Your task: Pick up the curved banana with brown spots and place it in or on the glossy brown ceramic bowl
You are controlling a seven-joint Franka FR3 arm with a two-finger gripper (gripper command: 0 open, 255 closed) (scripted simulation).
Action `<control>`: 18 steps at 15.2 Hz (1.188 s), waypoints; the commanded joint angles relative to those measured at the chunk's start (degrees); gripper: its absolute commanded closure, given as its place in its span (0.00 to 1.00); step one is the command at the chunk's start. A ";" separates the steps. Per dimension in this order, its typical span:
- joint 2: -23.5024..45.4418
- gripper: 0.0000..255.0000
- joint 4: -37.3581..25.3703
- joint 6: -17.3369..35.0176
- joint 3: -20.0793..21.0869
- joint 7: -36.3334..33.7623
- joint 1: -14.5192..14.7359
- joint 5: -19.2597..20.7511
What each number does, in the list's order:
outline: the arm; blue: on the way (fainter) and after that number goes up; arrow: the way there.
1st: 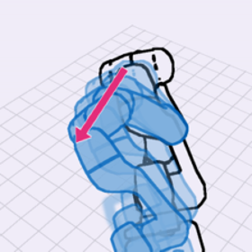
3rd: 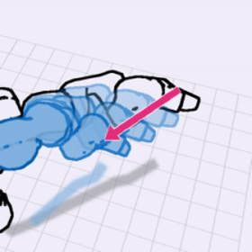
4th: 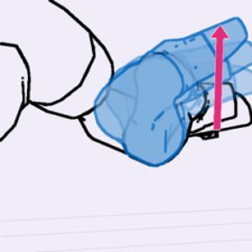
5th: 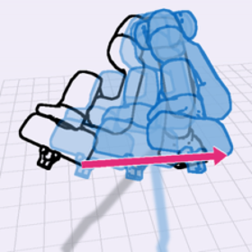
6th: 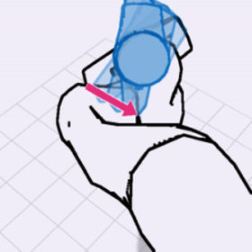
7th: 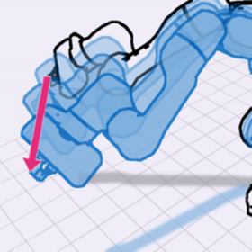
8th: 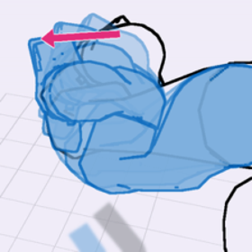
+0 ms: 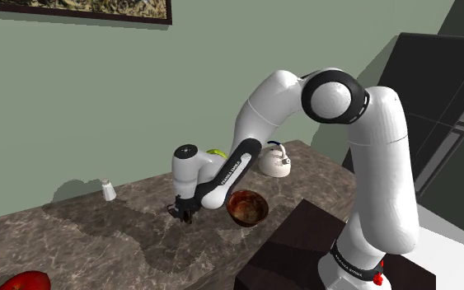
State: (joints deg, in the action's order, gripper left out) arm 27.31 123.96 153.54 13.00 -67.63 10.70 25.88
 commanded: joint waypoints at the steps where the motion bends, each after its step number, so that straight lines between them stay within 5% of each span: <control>1: -1.38 1.00 0.18 -1.19 0.76 0.89 -0.62 -0.96; 15: -9.97 1.00 0.80 -8.67 4.63 5.98 -3.37 -7.16; 18: -14.84 1.00 8.14 -5.54 4.67 8.70 -5.86 -8.63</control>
State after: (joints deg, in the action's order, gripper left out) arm 14.24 129.61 147.04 17.62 -59.95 5.69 17.85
